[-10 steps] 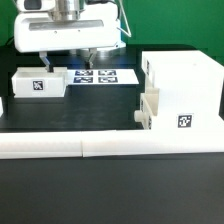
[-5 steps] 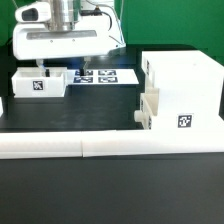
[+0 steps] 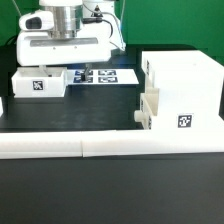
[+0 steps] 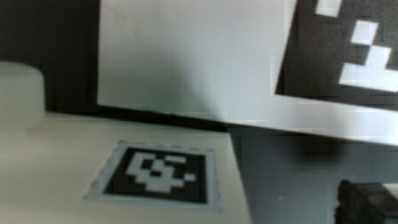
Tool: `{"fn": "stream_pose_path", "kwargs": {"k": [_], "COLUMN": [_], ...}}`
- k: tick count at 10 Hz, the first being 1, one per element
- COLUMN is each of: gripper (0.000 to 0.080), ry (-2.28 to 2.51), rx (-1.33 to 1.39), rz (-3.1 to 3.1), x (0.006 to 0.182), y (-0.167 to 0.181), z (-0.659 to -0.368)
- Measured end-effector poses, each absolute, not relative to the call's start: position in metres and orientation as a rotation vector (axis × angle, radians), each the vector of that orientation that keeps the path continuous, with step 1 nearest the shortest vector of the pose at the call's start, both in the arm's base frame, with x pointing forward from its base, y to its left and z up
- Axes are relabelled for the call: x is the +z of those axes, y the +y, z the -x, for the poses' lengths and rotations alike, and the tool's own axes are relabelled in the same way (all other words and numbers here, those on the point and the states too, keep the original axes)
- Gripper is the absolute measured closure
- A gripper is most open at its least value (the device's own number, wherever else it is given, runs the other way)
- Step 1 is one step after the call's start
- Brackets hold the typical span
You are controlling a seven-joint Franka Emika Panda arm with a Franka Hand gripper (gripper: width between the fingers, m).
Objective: Assemble drawer
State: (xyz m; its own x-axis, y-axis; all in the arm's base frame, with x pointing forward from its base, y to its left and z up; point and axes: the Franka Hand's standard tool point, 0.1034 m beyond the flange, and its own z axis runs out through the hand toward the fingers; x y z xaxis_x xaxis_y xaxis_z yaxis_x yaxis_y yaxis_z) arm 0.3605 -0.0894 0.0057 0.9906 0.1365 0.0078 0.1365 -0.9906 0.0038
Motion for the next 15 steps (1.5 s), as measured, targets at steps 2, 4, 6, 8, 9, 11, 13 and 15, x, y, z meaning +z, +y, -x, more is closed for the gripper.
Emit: {"fn": "stream_pose_path", "kwargs": {"k": [2, 4, 6, 8, 9, 11, 13, 15], "gripper": [0.0237, 0.0515, 0.0698, 0.0758, 0.0758, 0.0757, 0.0758, 0.0757], "ry": [0.216, 0.235, 0.248, 0.249, 0.249, 0.249, 0.249, 0.259], "rx": [0.013, 0.052, 0.050, 0.050, 0.050, 0.050, 0.050, 0.042], "rz": [-3.131, -3.120, -3.119, -3.119, -3.119, -3.119, -3.119, -3.123], "x": [0.006, 0.005, 0.005, 0.005, 0.005, 0.005, 0.005, 0.006], "y": [-0.089, -0.078, -0.078, -0.078, -0.078, -0.078, -0.078, -0.075], "z": [-0.361, -0.358, -0.358, -0.358, -0.358, -0.358, -0.358, -0.361]}}
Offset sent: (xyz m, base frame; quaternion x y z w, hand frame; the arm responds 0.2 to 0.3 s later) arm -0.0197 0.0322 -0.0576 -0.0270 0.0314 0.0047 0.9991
